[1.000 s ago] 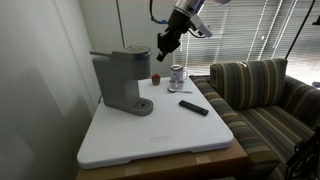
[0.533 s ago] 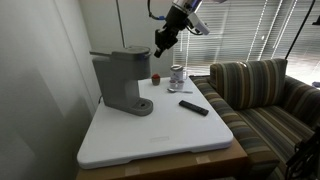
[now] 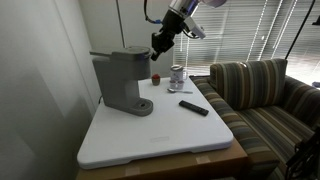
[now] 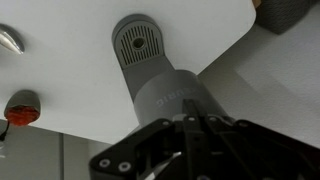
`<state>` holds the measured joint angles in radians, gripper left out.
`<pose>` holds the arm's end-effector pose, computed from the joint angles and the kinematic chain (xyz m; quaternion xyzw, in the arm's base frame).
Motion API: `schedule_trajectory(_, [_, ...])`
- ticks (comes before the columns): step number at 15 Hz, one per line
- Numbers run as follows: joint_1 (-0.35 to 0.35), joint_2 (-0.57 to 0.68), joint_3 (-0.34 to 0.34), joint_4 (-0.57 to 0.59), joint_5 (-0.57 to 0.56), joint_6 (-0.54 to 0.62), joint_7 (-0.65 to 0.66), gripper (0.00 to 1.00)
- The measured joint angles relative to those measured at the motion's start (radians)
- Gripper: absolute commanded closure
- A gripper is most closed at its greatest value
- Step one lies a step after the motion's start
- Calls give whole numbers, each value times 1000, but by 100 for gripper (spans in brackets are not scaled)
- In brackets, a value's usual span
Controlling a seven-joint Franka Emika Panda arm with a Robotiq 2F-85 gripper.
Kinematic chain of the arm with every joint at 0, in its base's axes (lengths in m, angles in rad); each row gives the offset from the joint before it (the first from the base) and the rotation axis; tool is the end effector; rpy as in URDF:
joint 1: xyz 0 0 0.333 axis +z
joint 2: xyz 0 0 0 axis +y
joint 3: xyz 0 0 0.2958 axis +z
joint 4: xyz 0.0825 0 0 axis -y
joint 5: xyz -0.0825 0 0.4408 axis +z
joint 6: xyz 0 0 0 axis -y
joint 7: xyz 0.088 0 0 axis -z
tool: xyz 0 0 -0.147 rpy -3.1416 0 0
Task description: Lift up the handle on the coffee machine.
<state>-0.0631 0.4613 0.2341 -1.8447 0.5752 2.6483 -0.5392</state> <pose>0.7116 0.1126 0.2248 -0.9568 -0.0969 -0.1975 0.1899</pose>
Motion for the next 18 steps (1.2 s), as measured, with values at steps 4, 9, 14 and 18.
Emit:
schedule_trajectory(4, [-19,0,18,2,0,1,-5,100])
schedule_trajectory(9, [-29,0,28,2,1,2,-14,100])
schedule_trajectory(14, [-38,0,38,2,1,5,-27,100])
schedule_trajectory(18, [-43,0,47,0,2,21,-42,100])
